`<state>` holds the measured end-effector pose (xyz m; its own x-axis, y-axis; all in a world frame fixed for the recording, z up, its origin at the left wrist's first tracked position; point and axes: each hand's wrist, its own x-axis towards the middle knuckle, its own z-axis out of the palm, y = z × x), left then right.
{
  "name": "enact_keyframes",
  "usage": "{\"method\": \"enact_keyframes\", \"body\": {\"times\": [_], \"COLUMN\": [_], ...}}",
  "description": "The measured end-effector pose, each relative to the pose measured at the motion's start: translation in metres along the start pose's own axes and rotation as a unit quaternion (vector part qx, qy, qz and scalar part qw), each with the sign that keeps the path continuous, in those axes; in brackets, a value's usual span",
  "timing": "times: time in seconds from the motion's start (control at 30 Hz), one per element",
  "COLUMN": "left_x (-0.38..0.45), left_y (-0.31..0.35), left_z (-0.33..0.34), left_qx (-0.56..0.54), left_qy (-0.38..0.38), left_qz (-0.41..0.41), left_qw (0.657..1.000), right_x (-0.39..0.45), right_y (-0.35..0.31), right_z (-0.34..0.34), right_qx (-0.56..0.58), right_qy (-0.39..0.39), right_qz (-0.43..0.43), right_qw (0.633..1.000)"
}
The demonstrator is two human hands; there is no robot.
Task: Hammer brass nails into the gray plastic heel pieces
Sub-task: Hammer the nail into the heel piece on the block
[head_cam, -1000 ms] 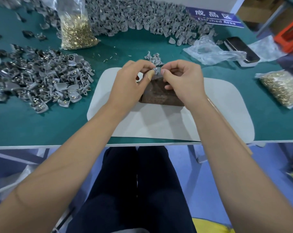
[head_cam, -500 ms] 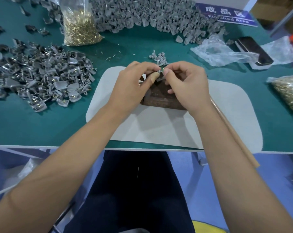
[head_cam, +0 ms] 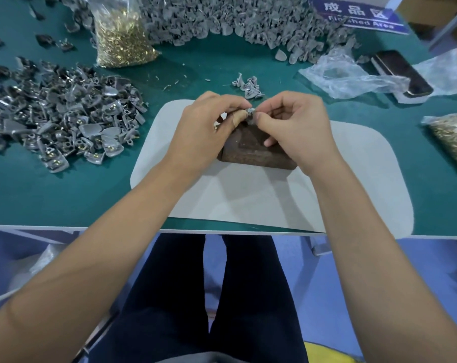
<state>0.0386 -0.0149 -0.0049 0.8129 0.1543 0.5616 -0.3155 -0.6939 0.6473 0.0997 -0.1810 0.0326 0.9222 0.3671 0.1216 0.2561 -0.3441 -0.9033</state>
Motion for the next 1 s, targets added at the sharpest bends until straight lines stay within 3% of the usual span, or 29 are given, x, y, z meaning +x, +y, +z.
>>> {"method": "enact_keyframes", "body": {"times": [0.37, 0.77, 1.0], "left_x": [0.000, -0.005, -0.007], "left_y": [0.001, 0.005, 0.008], "left_z": [0.000, -0.001, 0.002], "left_qx": [-0.007, -0.093, -0.178], "left_qy": [0.023, 0.029, 0.043], "left_qz": [0.001, -0.110, -0.129], "left_qw": [1.000, 0.989, 0.975], "right_x": [0.002, -0.002, -0.002], "right_y": [0.014, 0.010, 0.007], "right_z": [0.008, 0.010, 0.007], "right_qx": [-0.042, -0.068, -0.002], "right_qy": [0.016, 0.031, 0.017], "right_qz": [-0.059, -0.112, -0.075], "right_qw": [0.997, 0.991, 0.997]}}
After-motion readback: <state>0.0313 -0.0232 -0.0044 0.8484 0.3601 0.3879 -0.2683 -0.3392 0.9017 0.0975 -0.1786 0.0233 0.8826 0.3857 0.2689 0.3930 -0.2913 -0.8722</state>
